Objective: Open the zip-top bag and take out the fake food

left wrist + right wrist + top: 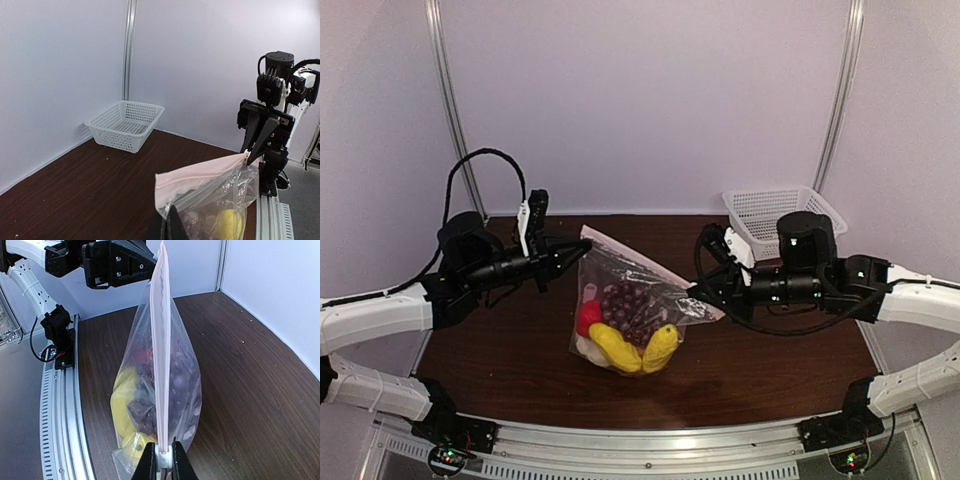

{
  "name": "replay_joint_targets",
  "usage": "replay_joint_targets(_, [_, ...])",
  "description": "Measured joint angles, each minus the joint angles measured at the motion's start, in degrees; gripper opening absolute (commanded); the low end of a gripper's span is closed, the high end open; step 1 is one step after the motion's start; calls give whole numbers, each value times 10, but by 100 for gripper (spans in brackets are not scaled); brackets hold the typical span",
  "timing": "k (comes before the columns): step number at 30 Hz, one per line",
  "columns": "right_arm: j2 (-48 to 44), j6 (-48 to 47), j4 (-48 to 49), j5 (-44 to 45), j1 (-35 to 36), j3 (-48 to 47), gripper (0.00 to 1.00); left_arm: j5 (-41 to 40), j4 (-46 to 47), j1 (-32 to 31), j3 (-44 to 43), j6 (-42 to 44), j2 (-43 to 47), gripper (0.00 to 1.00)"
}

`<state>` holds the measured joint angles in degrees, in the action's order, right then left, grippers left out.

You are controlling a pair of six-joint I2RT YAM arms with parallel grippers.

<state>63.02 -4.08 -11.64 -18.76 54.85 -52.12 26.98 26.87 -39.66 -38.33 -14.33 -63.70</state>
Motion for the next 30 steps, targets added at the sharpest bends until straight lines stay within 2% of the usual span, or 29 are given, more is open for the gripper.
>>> replay_joint_targets(9, [-49,29,-26,13,-1,43,7,-8,1,47,5,-17,7,0])
replay_joint_targets(16, [-59,44,-36,10,-2,49,10,40,18,50,6,-22,0,0])
replay_joint_targets(18, [-55,45,-45,5,-2,46,17,60,32,53,6,-23,-10,0])
replay_joint_targets(19, [-49,44,-54,0,-1,41,23,71,38,53,5,-22,-15,0])
replay_joint_targets(20, [-43,44,-63,-4,-1,35,34,80,44,53,5,-20,-20,0])
replay_joint_targets(21, [-37,43,-72,-8,-1,29,38,91,48,51,3,-16,-24,0])
replay_joint_targets(25, [-2,35,-97,-23,0,-19,46,127,52,36,-5,2,-35,0])
replay_joint_targets(30, [20,25,-103,-36,0,-94,47,156,50,16,-8,29,-36,0])
